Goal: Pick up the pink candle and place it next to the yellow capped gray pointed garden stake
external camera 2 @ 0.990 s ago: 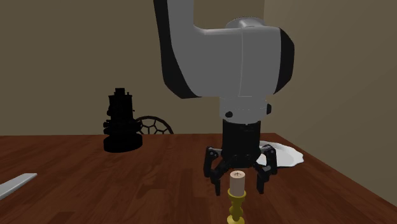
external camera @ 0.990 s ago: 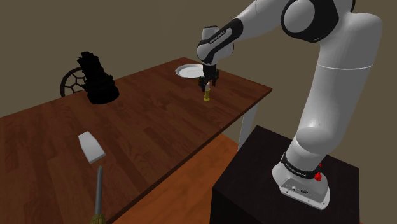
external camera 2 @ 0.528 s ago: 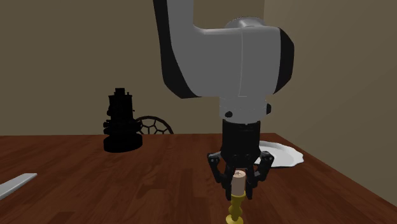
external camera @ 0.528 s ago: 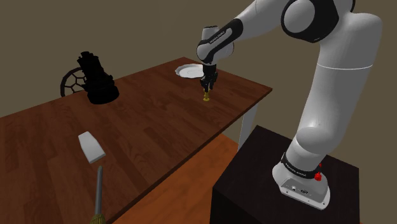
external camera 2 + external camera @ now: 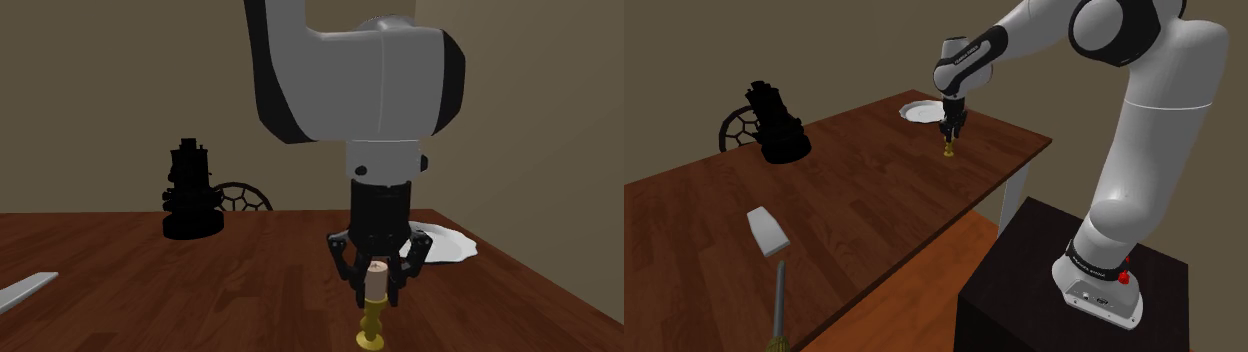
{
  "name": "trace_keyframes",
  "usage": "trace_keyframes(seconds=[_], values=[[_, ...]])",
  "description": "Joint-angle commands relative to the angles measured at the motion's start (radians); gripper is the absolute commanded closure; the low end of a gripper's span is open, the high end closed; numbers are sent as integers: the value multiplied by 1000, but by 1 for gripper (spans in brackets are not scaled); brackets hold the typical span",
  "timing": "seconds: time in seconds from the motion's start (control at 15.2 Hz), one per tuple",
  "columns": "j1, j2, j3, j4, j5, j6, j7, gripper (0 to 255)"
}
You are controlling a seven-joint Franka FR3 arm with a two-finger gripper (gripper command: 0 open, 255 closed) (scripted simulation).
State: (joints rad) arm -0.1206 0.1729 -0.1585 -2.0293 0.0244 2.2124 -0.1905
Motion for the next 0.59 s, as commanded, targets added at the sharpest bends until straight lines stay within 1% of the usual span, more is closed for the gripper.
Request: trace_keyframes(seconds=[0.0, 0.53], values=[[2, -12, 0, 11, -3, -23, 4, 255], [3, -57, -1, 67, -12, -123, 9, 255]])
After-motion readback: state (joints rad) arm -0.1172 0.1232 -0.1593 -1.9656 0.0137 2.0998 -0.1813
